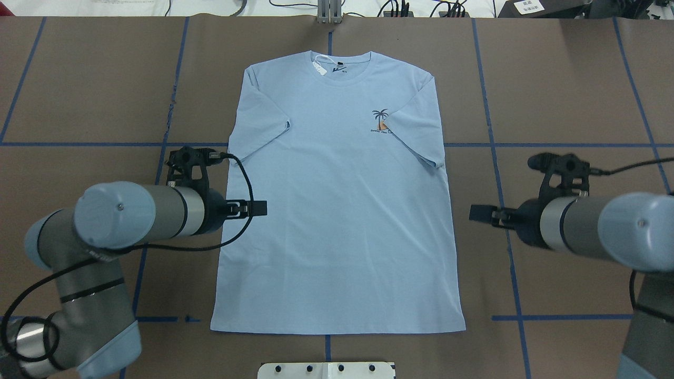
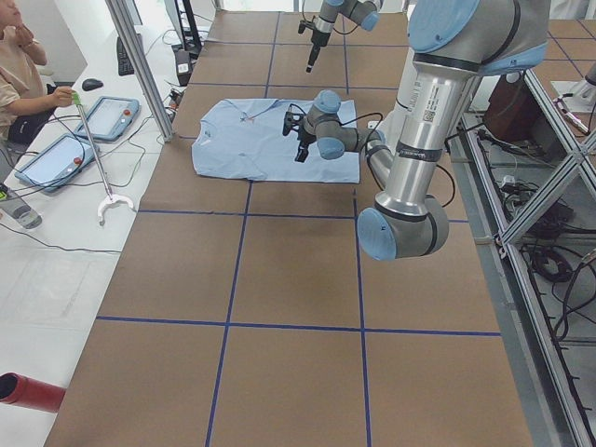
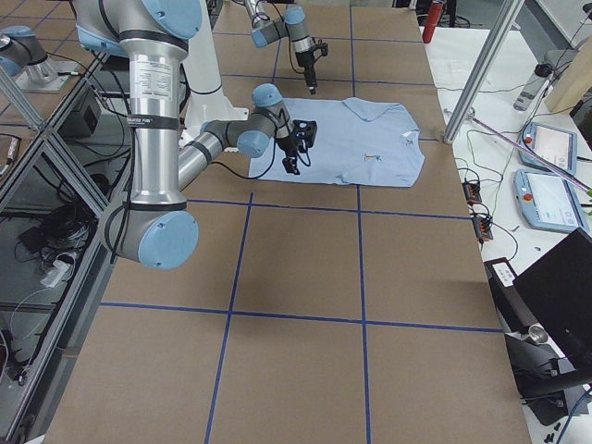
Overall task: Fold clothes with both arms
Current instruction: 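Lower both grippers toward the shirt hem nearest the robot, then grasp the two hem corners nearest the robot with both grippers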
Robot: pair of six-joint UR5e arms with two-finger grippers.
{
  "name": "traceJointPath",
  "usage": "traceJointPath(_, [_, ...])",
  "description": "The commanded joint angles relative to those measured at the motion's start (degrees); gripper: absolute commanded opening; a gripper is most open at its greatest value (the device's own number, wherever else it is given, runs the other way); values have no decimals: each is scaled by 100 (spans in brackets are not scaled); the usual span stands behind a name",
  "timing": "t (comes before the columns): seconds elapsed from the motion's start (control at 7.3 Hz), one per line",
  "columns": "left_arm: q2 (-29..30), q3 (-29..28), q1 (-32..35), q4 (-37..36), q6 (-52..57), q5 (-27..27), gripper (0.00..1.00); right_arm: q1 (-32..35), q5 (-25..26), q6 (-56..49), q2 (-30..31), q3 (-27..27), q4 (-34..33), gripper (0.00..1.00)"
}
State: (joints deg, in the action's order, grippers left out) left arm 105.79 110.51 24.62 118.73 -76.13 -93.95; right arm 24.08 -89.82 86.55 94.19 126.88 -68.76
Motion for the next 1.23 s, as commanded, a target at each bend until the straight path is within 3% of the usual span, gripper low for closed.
traceJointPath(0.0, [-933,925,-892,10,-1073,400,99,-1751,1767,1692,704,179,965,97])
traceJointPath(0.27, [-1218,1043,-1982,1,-2760,1226,62,-2047,1985,2208,759,179,996,91])
traceJointPath(0.55, [-1376,973,-2425,-34,-3109,1537,62,-2144,2118,2208,759,179,996,92])
traceJointPath(1.1, [-1324,929,-2400,-253,-2647,1484,61,-2153,2126,2208,751,170,987,92])
